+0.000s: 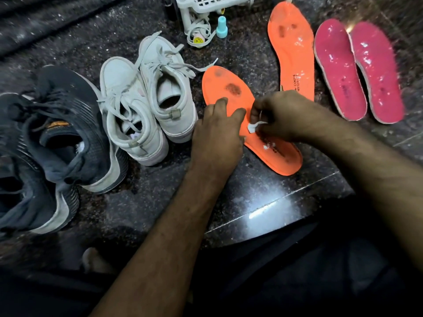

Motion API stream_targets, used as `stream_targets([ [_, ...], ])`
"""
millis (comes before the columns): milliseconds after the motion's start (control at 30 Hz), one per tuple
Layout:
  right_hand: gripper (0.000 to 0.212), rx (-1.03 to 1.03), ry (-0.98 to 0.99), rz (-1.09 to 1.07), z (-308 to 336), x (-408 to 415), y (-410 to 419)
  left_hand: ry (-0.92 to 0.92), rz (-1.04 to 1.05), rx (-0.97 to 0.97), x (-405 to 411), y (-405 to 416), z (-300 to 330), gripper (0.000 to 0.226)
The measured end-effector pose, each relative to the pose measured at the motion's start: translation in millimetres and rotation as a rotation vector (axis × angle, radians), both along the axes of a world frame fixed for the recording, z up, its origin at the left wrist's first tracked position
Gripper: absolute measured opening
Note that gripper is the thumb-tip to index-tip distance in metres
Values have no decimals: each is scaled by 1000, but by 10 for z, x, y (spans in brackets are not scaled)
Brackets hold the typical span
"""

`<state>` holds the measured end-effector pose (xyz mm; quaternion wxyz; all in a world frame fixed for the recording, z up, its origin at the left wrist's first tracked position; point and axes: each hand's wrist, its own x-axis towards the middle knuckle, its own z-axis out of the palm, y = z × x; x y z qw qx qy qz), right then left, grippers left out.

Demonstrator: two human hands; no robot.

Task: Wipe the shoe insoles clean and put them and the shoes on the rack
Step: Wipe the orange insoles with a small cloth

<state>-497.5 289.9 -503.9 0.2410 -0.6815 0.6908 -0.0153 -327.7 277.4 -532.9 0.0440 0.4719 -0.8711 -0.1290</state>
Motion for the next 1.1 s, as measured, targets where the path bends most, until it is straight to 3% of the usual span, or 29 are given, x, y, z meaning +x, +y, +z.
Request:
stream_targets([
  [100,14,-160,-11,-48,-100,88,-47,86,-10,71,-13,-20,-9,54],
  [200,14,-217,-82,-89,-93,81,-103,107,7,137,24,-18,-39,73],
  [367,15,-149,-112,-113,39,-53,-86,65,-5,154,18,7,-44,80],
  [467,17,-64,-16,-52,7,-58,-72,67,-10,173,24,-9,-41,84],
  [600,11,-197,58,-145,129,-117,-94,44,-18,174,32,-5,-41,88],
  [667,14,-230,-15,-56,150,-41,-92,38,-18,170,34,-8,-44,88],
  [767,19,-95,33,82,52,67,-86,33,-22,162,39,-4,-54,85],
  [833,15,-102,106,-14,86,-30,-101,29,-28,162,39,2,-52,87],
  [933,12,-202,41,-134,157,-140,-90,24,-34,159,45,-2,-52,88],
  [1100,16,-64,92,30,44,30,-73,33,-31,165,44,1,-26,82],
])
